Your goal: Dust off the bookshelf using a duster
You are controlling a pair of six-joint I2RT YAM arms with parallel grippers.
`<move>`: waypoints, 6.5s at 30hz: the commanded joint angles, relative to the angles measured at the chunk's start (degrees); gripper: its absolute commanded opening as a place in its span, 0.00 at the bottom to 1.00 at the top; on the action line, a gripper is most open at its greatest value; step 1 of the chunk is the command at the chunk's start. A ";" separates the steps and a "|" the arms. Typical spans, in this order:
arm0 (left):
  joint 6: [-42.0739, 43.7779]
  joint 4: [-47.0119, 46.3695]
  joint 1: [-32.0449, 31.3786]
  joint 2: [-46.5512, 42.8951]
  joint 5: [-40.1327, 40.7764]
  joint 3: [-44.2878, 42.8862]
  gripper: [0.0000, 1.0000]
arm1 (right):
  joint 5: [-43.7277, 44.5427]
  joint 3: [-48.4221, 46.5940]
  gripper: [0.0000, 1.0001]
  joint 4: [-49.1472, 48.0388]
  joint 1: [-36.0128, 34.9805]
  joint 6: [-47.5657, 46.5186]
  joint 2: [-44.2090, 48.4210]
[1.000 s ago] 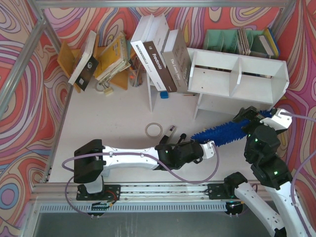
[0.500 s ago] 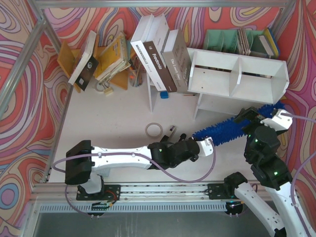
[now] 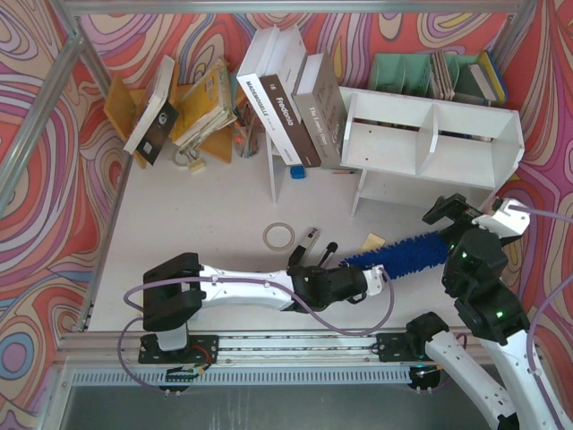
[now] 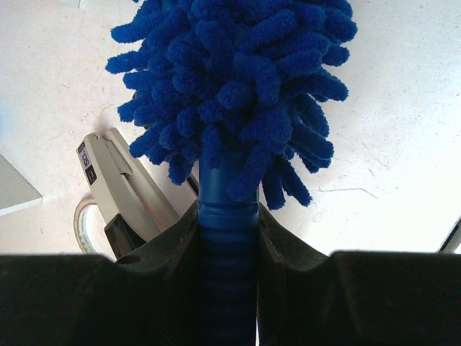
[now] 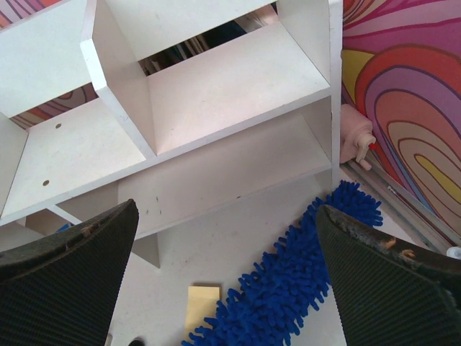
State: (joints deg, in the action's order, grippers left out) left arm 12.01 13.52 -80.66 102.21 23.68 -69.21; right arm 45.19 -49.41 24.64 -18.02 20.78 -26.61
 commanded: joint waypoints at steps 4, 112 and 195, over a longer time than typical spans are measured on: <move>-1.84 -4.66 -0.01 -9.54 4.42 2.92 0.00 | 1.55 0.45 0.99 -1.95 0.05 -0.69 1.20; -48.53 25.68 -3.34 -7.84 22.73 -9.38 0.00 | -0.04 -2.62 0.99 -0.43 0.00 -0.24 -1.36; -33.57 11.94 -6.46 1.75 11.43 -13.55 0.00 | -0.45 2.72 0.99 -5.65 0.00 -4.69 1.75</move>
State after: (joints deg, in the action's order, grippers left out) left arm -19.75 26.17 -87.68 103.83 33.80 -83.00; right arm 44.73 -47.16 20.84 -18.02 16.88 -25.08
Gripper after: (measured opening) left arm 0.343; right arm 0.987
